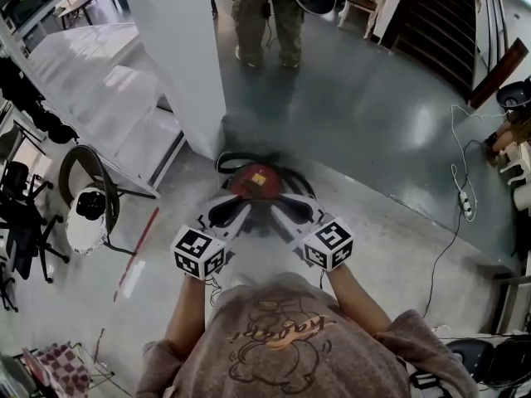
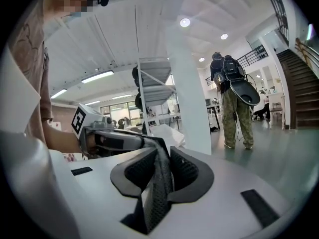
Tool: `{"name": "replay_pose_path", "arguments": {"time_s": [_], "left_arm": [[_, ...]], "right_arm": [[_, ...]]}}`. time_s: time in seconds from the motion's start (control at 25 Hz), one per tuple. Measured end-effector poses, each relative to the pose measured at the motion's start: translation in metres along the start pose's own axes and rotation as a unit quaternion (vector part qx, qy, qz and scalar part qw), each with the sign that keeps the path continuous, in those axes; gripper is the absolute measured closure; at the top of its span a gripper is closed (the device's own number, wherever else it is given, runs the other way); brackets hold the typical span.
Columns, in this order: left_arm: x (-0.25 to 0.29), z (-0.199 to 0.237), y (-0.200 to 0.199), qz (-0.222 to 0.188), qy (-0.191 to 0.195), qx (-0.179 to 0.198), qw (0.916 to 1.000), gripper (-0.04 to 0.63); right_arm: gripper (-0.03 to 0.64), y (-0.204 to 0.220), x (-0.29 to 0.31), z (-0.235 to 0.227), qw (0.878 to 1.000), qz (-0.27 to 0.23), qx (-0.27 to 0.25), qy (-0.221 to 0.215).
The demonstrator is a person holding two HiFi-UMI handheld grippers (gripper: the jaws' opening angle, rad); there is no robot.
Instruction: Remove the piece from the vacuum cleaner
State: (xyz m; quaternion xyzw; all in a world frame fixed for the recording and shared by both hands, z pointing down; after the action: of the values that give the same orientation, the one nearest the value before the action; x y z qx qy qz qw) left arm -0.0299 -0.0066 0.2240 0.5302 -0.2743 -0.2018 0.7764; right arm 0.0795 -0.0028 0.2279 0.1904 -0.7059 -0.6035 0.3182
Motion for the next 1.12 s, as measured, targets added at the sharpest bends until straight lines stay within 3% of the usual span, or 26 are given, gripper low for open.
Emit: {"name": "replay_pose_path", "arguments": {"time_s": [1.12], "left_arm": [[0.0049,0.0075,0.0053,-0.002,-0.022,-0.022,0.9995,0.509]], "right_arm": [[0.543,0.0074,0.0091,-0.0073,1.0,0.0,0.03,0.005]]}}
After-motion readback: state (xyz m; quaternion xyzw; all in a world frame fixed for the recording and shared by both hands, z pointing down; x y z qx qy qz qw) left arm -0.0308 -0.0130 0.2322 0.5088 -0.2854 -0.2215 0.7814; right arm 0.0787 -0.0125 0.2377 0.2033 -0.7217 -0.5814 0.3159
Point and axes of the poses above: the fingertips, and each gripper's own axes: x forward along the fingers, z to its left, y out of its underside, the point moved 3 cm from there along -x, backward along the fingers, and after that the axes turned 5 degrees about -x, right-handed, at the moved point
